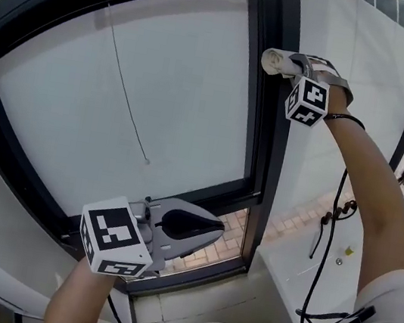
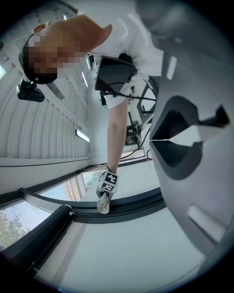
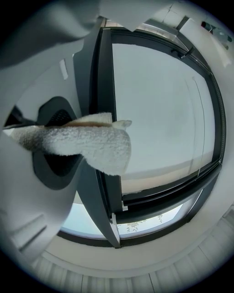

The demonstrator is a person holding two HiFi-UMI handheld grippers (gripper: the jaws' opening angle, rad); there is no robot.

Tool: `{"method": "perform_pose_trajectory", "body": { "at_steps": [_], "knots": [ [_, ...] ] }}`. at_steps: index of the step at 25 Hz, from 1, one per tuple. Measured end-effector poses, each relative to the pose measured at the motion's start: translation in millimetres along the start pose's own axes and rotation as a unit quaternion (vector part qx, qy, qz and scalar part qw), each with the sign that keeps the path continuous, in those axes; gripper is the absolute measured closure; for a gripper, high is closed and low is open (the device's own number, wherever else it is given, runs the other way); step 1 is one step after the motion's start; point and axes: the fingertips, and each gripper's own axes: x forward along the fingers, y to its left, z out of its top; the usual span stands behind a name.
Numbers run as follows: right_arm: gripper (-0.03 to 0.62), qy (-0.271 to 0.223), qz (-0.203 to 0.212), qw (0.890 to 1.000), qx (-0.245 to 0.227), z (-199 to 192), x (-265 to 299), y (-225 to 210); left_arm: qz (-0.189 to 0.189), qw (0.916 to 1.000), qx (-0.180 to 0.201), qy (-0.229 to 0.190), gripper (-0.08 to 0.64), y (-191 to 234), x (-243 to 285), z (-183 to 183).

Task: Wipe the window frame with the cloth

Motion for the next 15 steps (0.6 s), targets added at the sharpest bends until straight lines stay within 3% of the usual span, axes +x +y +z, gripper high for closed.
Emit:
{"method": "perform_pose_trajectory", "body": {
  "at_steps": [15],
  "knots": [
    [0.523, 0.02, 0.049, 0.998, 0.027, -13.3, -21.9, 155.3, 0.023, 0.9993, -0.028, -0.01, 0.535, -0.2, -36.6, -14.2]
  ]
}}
